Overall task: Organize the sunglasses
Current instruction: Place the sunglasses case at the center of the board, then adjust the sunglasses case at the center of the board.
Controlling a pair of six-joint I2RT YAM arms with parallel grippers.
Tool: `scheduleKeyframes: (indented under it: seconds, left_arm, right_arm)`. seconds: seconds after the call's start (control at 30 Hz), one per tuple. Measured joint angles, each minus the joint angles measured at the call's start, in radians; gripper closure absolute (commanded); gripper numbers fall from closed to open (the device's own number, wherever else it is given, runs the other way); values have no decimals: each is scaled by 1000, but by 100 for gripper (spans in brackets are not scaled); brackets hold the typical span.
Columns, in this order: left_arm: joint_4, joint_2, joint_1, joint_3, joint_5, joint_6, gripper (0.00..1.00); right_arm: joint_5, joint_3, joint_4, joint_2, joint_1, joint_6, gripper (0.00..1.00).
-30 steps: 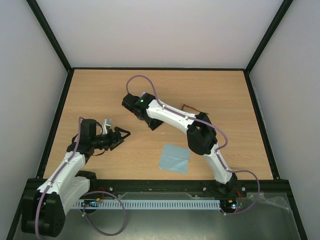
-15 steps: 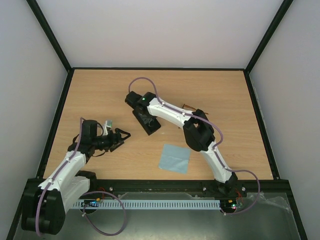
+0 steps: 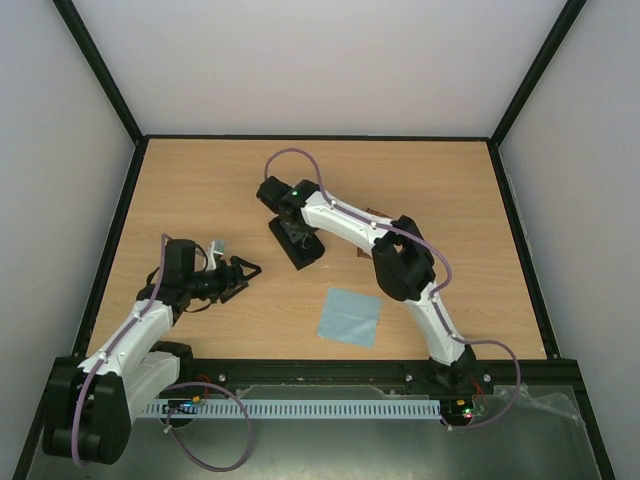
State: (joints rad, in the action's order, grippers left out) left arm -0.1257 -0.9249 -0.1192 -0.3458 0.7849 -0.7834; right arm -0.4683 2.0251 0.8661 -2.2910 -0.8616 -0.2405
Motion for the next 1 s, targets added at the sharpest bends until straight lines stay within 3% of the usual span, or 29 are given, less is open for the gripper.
scheduleKeyframes:
  seconds: [0.13, 0.23, 0.33, 0.47, 0.67, 1.0]
  left_arm:
    - [0, -1, 0, 0, 0, 5, 19]
    - [0, -4, 0, 0, -1, 15, 2]
    - [-1, -12, 0, 0, -7, 22, 1]
    - [0, -29, 0, -1, -18, 30, 1]
    - [0, -33, 0, -1, -27, 32, 1]
    - [-2, -20, 1, -3, -30, 32, 1]
  right_arm:
    - [10, -165, -38, 135, 0, -47, 63]
    - [50, -386, -81, 332, 0, -104, 64]
    - [129, -616, -162, 541, 1, -172, 73]
    - [239, -840, -269, 677, 1, -256, 88]
    - [356, -948, -422, 611, 1, -340, 93]
    - [401, -849, -563, 408, 39, -402, 97]
